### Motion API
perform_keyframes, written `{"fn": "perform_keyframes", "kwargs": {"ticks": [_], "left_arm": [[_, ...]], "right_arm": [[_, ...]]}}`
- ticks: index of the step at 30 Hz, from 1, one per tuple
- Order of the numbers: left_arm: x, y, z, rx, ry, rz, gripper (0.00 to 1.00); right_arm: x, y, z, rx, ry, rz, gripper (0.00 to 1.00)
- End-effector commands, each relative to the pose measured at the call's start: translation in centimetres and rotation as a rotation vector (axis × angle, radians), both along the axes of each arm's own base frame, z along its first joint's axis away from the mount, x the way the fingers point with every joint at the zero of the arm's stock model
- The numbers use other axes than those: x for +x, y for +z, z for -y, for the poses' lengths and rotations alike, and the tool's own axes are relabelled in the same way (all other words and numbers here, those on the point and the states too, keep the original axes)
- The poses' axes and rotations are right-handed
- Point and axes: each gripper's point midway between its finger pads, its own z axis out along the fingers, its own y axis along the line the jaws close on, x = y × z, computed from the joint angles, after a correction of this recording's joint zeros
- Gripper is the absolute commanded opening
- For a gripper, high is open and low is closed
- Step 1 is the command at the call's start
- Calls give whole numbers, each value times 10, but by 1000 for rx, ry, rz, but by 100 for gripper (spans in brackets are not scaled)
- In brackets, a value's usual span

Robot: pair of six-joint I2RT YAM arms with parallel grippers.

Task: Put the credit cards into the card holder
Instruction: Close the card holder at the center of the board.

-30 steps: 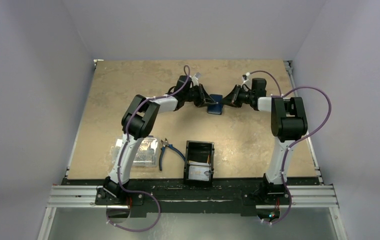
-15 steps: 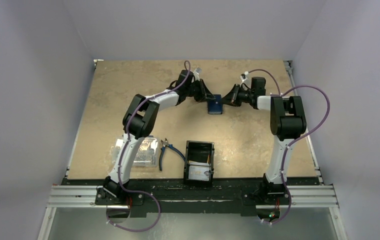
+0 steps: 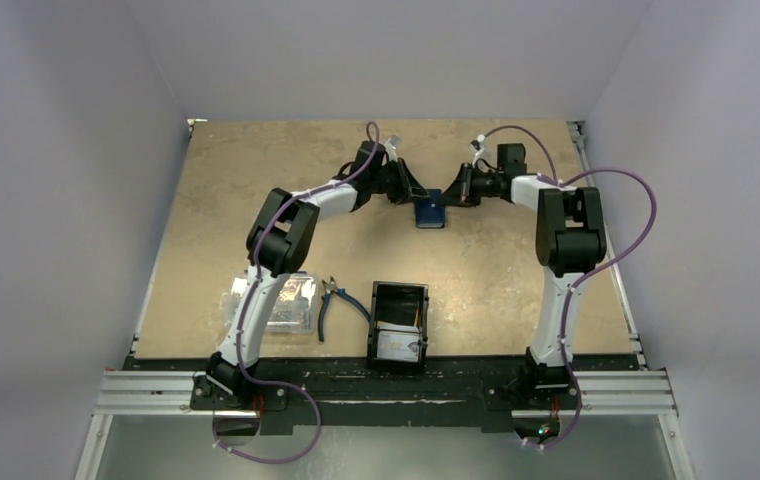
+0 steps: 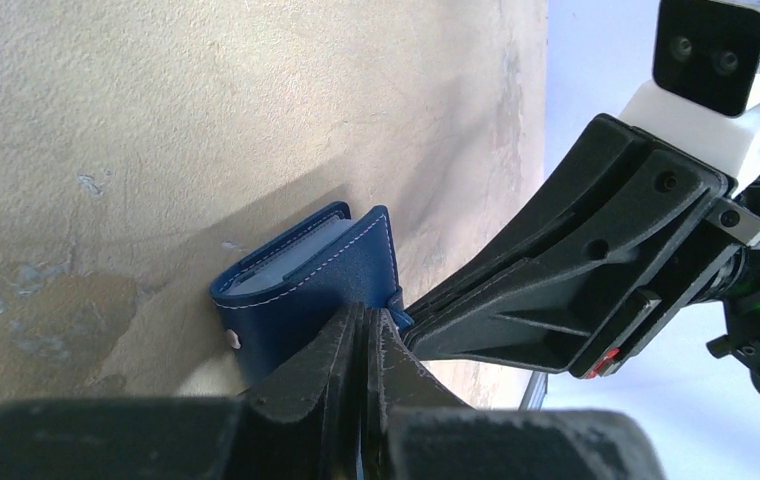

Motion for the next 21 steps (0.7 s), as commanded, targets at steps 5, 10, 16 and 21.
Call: {"fn": "perform_keyframes", "kwargs": {"ticks": [5, 10, 16, 21], "left_arm": [[-23, -54, -16, 112, 45, -135, 0], [-24, -52, -17, 105, 59, -161, 0], [-23, -45, -19, 86, 79, -174, 0], [-23, -44, -20, 58, 91, -197, 0]], "right_arm": [[-21, -47, -1, -285, 96, -65, 0], [-22, -48, 6, -395, 114, -75, 0], [-17, -40, 23, -551, 123, -74, 0], [-15, -35, 18, -700, 153, -60, 0]]}}
